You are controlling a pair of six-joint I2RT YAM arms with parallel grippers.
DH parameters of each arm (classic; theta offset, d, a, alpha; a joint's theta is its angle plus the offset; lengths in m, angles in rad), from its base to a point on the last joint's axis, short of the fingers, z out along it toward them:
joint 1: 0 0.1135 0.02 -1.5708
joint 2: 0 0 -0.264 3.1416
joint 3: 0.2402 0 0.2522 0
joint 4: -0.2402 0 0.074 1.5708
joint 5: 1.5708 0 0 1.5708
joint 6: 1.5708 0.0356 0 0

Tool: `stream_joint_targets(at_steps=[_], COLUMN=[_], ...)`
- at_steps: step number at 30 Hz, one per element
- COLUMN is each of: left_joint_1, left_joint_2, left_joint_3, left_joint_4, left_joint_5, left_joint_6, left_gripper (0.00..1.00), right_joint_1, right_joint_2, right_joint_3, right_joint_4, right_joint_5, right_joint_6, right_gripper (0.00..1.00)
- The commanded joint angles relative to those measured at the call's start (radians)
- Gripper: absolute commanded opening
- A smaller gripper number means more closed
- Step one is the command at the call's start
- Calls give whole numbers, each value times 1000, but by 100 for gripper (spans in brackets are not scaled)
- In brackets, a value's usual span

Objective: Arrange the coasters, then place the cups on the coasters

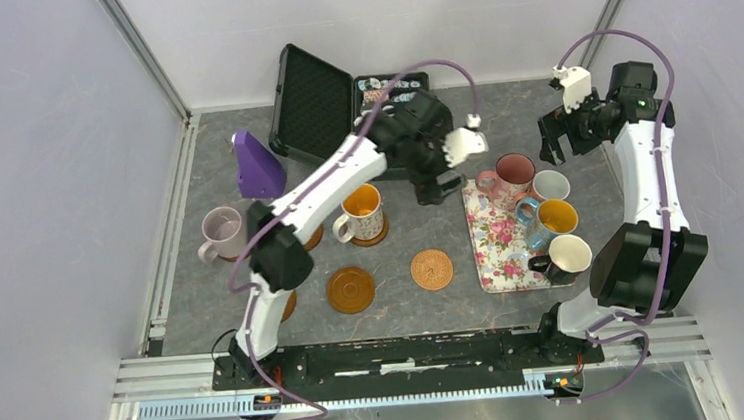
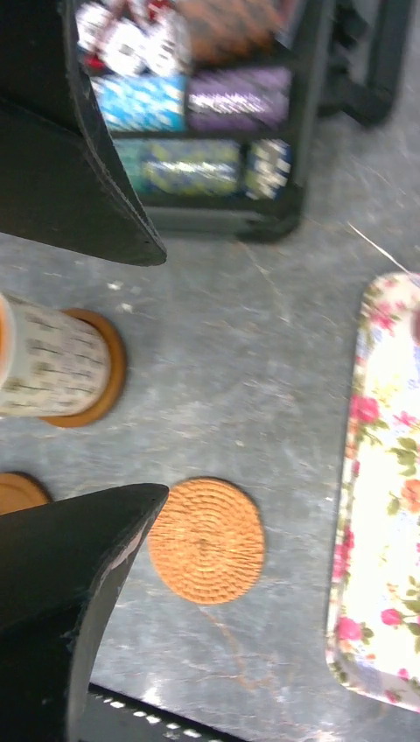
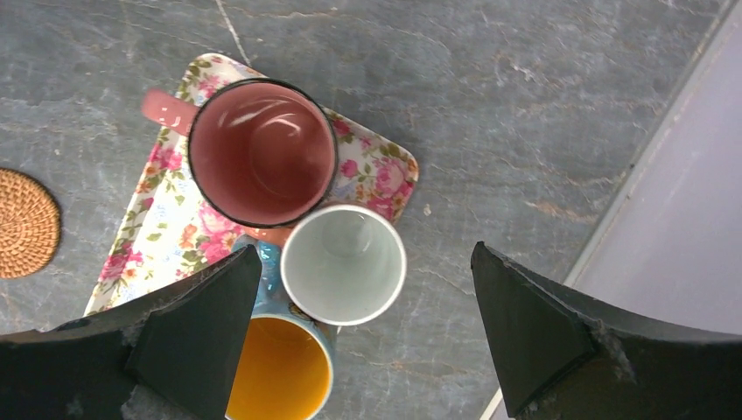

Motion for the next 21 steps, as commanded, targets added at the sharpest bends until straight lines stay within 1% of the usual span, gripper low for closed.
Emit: stream_joint_targets(at_steps=[1, 4, 8, 11, 16, 21], left_joint_1=[-55, -72, -82, -84, -101, -115], left_joint_2=[145, 216, 303, 363, 420, 474], left_joint_3=[162, 186, 234, 268, 280, 340], left_joint_4=[26, 122, 239, 286, 388, 403], left_joint_5=[-15, -27, -38, -12, 7, 31], left_joint_6=[-67, -77, -110, -98, -87, -90], left_gripper=[100, 100, 99, 99, 99, 90], right_joint_1=[-50, -94, -116, -119, -130, -147], right_joint_2=[12, 24, 24, 24, 26, 19], right_joint_3=[67, 71, 48, 46, 51, 50], right_joint_4=[36, 24, 24, 24, 24, 14], right_joint_5=[41, 3, -10, -12, -6, -4], right_joint_6=[53, 68, 63, 59, 55, 39], right_gripper=[98, 98, 98, 98, 98, 98])
